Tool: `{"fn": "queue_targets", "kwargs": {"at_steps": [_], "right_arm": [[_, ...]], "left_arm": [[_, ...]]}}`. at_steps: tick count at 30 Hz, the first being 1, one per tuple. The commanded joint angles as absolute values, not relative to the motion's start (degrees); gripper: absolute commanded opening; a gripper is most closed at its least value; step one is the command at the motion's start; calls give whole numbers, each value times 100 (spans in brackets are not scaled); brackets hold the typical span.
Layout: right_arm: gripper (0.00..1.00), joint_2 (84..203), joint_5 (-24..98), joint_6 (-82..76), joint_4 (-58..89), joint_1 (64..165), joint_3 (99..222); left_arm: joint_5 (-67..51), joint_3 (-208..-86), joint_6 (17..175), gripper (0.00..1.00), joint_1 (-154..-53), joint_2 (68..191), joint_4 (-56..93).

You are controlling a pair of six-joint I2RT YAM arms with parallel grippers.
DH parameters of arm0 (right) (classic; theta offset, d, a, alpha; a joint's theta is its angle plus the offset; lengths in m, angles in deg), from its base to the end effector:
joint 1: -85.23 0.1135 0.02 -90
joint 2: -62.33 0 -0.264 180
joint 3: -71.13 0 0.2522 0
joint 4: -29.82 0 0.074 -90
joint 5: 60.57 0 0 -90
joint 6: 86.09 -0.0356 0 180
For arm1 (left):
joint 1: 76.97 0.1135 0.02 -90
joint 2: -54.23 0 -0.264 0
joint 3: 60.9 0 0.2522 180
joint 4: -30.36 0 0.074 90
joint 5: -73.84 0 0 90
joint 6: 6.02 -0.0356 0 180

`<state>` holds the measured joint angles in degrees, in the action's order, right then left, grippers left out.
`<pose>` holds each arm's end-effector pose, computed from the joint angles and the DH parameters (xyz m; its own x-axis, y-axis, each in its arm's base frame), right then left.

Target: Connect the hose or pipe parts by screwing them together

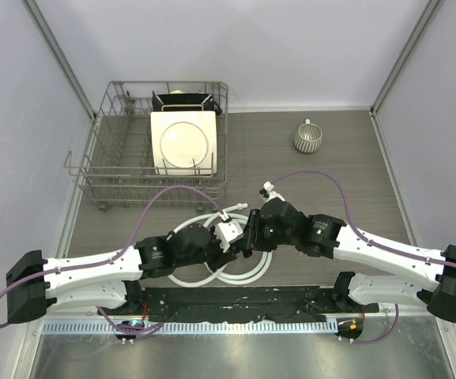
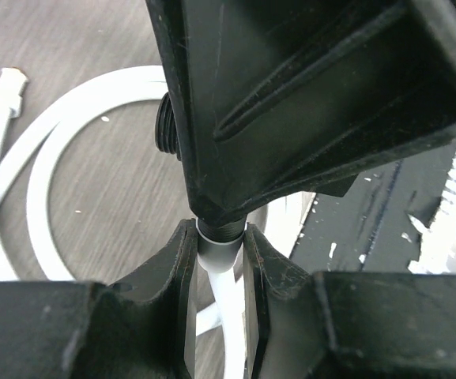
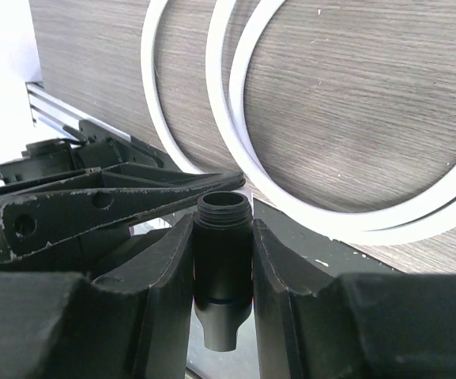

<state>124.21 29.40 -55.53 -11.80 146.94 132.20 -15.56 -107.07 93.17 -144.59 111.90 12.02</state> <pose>0.1084 0.2013 0.2688 -0.9207 0.1063 -0.3756 -0.1723 0.7527 0.6354 0.0838 -0.2045 0.2318 -0.3352 0.3947 -0.8555 0.8859 0.4410 -0.1437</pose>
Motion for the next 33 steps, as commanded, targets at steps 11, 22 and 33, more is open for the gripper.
{"fn": "queue_targets", "kwargs": {"at_steps": [11,22,33], "right_arm": [[1,12649,3734,-6455,6,14622,13253],[1,12376,3637,-7079,665,14605,12876],[1,12148,3181,-7589,1148,14587,12541]], "left_arm": [[-4147,-11096,8216,0,-15123,11303,2889],[-5490,-10964,7265,0,-15906,11443,3733],[-6441,-10956,6580,0,-16337,12111,4727]]}}
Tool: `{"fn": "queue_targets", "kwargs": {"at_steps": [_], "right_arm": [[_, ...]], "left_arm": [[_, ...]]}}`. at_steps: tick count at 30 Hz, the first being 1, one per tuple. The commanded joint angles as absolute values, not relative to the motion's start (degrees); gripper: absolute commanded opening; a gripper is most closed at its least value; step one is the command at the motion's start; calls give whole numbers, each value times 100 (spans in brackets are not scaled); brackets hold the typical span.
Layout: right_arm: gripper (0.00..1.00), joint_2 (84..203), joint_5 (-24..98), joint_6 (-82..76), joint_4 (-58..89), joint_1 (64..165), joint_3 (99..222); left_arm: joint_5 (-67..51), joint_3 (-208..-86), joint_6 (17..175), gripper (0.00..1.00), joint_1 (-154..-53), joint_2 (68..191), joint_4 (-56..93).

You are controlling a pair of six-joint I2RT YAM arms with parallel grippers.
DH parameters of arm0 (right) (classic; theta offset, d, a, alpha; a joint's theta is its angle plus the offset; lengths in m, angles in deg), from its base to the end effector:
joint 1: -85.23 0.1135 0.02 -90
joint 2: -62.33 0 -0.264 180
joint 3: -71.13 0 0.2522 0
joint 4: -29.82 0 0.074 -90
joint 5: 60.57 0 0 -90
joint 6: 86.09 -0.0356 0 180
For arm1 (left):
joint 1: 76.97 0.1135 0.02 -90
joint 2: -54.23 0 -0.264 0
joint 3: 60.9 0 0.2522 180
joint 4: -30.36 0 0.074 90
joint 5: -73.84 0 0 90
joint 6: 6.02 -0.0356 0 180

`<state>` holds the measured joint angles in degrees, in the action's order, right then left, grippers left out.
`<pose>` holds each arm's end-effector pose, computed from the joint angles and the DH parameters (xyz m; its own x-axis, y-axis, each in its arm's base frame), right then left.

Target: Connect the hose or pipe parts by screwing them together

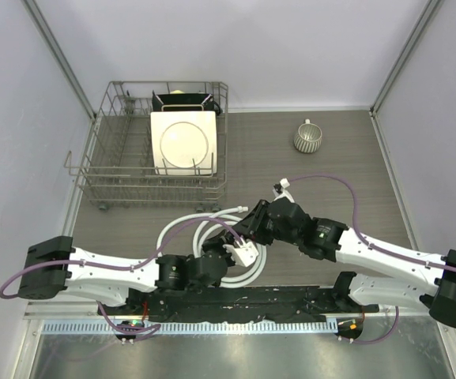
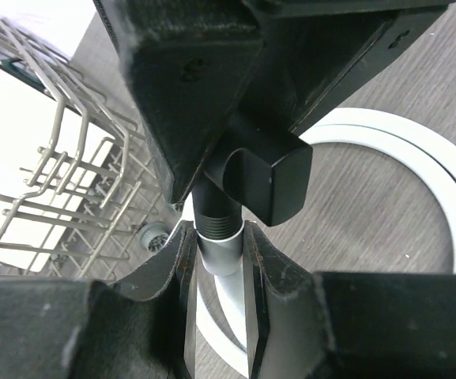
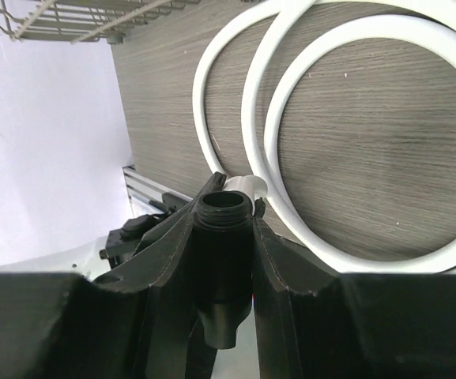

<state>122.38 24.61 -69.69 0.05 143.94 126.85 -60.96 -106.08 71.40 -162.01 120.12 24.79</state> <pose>0.1222 0.1953 0.2618 -0.8644 0.4182 -0.2790 0.0491 0.6225 0.7811 0.0455 -0.2340 0.2213 0.1047 0.5810 -0.8072 0.6450 0.5781 0.4998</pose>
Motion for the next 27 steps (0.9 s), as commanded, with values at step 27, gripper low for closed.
{"fn": "queue_targets", "kwargs": {"at_steps": [27], "right_arm": [[1,11427,2609,-8767,2256,14534,11522]], "left_arm": [[-7417,-10912,5972,17,-16838,13087,5634]]}}
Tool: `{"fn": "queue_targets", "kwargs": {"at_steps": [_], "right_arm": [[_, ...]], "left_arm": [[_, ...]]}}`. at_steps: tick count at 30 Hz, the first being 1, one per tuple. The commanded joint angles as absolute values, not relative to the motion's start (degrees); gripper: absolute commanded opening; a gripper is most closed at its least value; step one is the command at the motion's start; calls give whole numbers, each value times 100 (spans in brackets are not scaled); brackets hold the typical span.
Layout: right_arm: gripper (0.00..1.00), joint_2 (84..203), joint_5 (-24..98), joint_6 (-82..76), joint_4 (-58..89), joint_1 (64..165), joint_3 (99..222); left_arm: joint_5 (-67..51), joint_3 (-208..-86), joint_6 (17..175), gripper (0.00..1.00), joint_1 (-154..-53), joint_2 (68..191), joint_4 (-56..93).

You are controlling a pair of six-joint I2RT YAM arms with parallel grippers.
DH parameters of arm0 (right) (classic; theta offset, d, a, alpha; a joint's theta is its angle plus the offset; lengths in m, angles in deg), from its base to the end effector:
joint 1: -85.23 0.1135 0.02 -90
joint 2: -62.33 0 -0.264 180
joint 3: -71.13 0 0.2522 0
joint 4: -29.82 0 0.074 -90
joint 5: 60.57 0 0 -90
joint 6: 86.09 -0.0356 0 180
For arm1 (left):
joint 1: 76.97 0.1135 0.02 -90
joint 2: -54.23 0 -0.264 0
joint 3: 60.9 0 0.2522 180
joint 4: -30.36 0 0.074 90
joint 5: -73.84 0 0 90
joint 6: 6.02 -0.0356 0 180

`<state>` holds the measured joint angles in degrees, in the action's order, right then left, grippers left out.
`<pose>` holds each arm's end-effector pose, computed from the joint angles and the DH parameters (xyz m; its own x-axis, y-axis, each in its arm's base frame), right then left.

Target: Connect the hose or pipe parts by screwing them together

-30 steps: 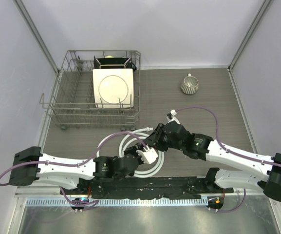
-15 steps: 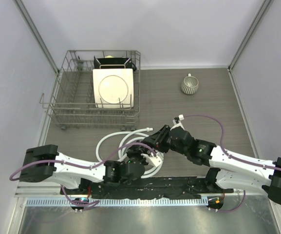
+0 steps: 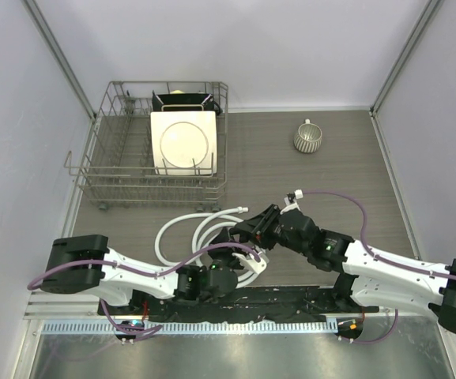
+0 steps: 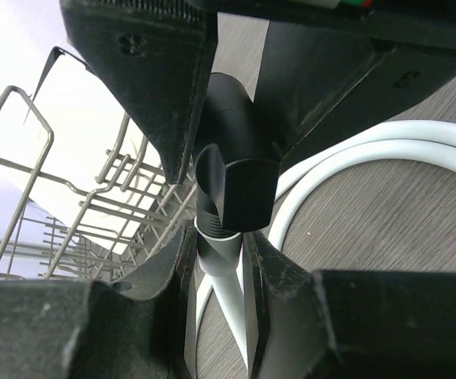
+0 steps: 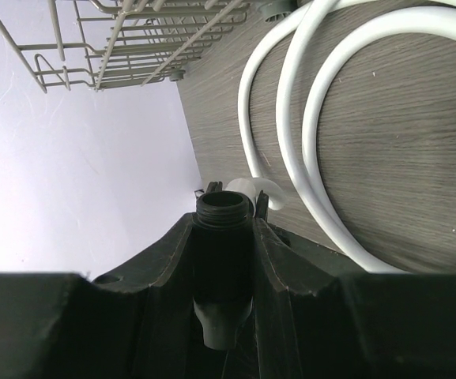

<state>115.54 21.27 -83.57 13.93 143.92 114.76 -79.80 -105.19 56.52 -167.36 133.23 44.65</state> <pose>0.1130 0.1761 0.2360 -0.7882 0.6071 -0.1007 0.1890 0.3945 0.8993 0.0301 -0.2613 0.1977 0.2095 0.6954 -0.6874 0.3980 0.5815 0.7096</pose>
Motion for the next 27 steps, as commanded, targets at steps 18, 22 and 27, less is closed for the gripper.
{"fn": "queue_targets", "kwargs": {"at_steps": [18,22,27], "right_arm": [[1,10891,2161,-8671,1835,14298,11425],[1,10785,2187,-8539,1711,14166,11302],[1,10610,2240,-8512,1667,14069,11179]], "left_arm": [[-6512,-10631,7886,66,-16838,11876,3596],[-6117,-10551,8300,77,-16838,11270,2909],[-5722,-10525,8644,81,-16838,10540,2251]]}}
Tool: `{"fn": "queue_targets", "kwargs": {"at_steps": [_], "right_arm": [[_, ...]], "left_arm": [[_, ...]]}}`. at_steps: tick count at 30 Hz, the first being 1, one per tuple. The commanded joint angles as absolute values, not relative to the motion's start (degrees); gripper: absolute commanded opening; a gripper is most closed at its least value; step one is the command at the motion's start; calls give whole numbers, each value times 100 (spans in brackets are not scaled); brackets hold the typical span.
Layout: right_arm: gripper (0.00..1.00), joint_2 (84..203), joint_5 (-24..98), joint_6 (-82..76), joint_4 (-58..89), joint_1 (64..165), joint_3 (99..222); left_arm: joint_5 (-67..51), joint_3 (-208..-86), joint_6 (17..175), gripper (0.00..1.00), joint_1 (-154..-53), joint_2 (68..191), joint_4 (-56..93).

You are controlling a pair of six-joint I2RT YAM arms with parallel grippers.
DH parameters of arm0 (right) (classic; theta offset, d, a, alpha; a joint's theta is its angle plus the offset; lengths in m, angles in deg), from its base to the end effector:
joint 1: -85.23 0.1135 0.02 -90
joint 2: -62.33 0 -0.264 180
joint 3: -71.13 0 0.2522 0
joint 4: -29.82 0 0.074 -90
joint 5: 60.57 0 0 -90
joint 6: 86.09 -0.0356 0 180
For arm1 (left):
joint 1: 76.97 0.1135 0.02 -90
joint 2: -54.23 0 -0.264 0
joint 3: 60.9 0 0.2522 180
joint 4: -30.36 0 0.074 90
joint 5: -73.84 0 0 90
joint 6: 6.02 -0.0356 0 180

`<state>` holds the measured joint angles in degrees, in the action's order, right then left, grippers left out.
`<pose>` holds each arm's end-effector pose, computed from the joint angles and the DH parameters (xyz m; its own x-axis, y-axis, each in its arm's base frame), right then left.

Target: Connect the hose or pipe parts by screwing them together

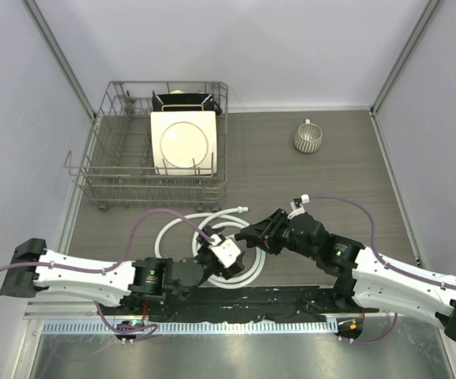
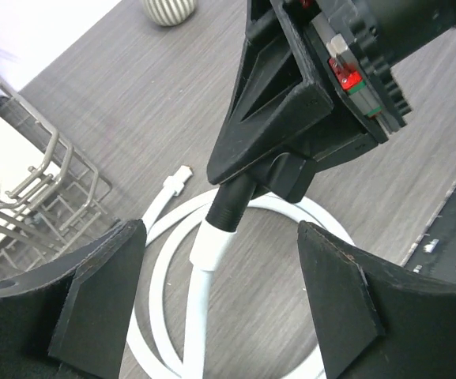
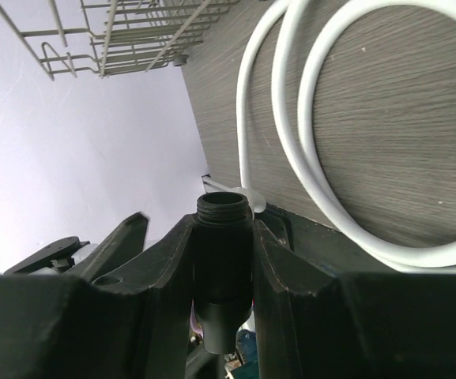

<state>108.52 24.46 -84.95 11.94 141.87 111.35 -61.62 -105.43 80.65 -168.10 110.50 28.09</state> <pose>0.1061 0.1555 0.2335 -0.7928 0.6072 -0.0532 0.2066 0.3499 0.9137 0.0211 -0.2168 0.2578 0.0463 0.2810 -0.9586 0.7134 0.6624 0.2286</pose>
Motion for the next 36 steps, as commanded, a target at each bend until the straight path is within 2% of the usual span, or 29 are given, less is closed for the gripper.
{"fn": "queue_targets", "kwargs": {"at_steps": [1,6,11,13,14,18,21,26,30,31,36], "right_arm": [[1,10583,2240,-8512,1667,14060,11144],[1,10425,2398,-8117,1667,13989,11126],[1,10232,2696,-7713,1746,13946,11073],[1,10205,2872,-7397,1773,13937,11100],[1,10153,3125,-7266,1799,13937,11108],[1,9863,3531,-6562,1984,13937,11082],[1,9608,3585,-6114,1826,13910,11161],[1,9397,3681,-5911,1641,13884,11214],[1,9195,3821,-5692,1650,13884,11214],[1,9177,3857,-5630,1685,13884,11214],[1,9063,4024,-5454,1711,13884,11275]], "left_arm": [[-5651,-10516,8775,81,-16829,10303,2171],[-5072,-10639,9355,82,-16768,9546,1179],[-3079,-10911,9742,84,-15768,8781,212],[-2463,-11034,9813,86,-15047,8509,35],[-1755,-11104,9839,86,-14801,8499,-166],[-47,-11692,9866,82,-13755,9330,-703],[983,-11930,9857,77,-13447,9965,-722],[2581,-11984,10006,79,-12919,10617,75],[4653,-11730,10471,86,-12348,10836,1148],[4876,-11685,10690,86,-12312,11011,1559],[5335,-11799,11034,83,-12285,11802,1827]]}}
